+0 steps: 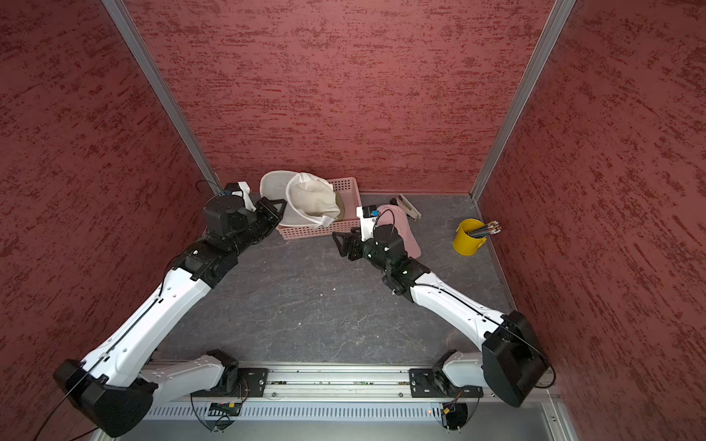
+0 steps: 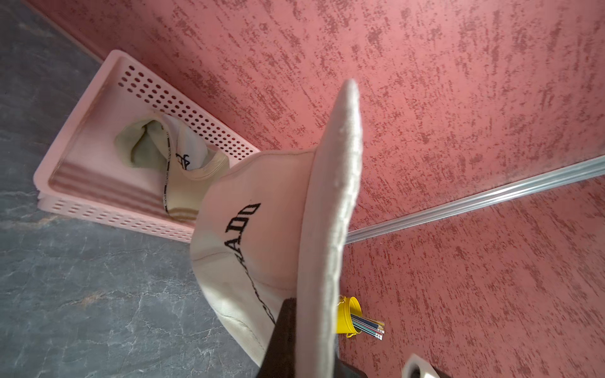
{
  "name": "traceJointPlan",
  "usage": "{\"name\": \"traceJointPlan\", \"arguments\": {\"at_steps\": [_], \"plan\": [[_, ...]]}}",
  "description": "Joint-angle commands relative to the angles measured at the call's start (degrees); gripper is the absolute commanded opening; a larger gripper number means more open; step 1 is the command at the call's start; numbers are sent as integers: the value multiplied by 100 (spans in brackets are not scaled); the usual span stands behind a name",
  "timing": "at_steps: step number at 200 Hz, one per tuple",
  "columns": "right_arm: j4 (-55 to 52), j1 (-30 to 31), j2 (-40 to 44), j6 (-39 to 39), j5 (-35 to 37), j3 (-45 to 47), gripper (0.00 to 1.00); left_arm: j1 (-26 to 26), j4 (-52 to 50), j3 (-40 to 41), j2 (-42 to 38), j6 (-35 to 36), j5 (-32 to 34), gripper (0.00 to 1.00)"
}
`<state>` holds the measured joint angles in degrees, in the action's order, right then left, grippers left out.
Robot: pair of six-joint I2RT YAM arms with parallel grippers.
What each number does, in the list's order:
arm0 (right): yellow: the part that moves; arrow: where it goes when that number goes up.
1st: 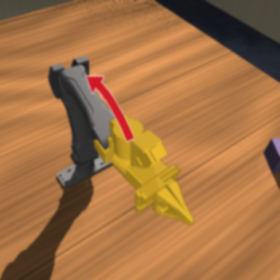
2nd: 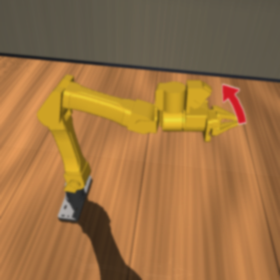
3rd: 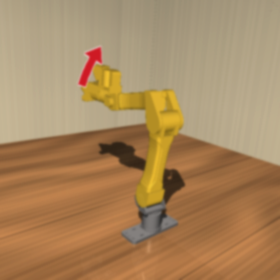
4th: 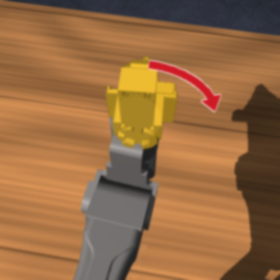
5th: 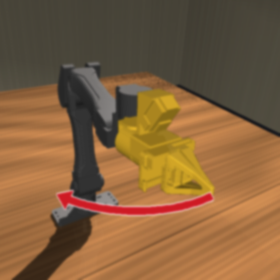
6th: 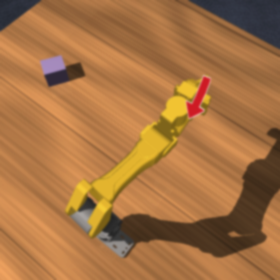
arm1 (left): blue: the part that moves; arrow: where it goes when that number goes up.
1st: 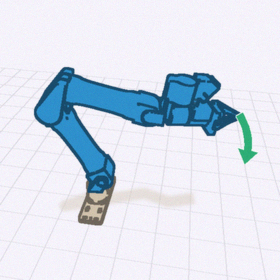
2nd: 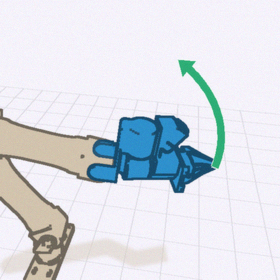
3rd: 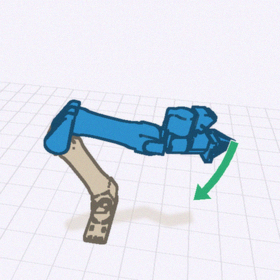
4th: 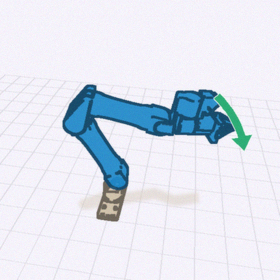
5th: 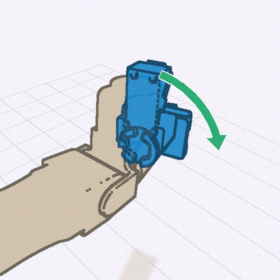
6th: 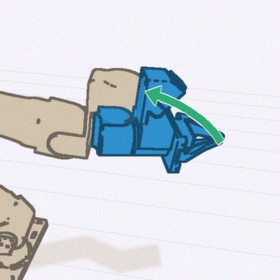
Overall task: Turn the baseball cap inside out
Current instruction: Turn over the baseball cap.
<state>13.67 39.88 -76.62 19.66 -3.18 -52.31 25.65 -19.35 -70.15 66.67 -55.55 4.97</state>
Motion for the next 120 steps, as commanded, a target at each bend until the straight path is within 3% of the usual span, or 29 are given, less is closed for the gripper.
{"name": "traceJointPlan", "arguments": {"at_steps": [1,25,81,120], "plan": [[650,402,-360,-1219,1523,-128,76,145,-29,-130,30,-465,469,0],[1084,718,-869,-1739,2411,-246,76,225,46,-122,63,-545,534,0],[1551,741,-1452,-1883,3733,-424,76,300,-208,-60,-112,-545,427,0],[2174,741,-1405,-2234,3625,-228,76,296,-229,92,-207,-643,385,0]]}}
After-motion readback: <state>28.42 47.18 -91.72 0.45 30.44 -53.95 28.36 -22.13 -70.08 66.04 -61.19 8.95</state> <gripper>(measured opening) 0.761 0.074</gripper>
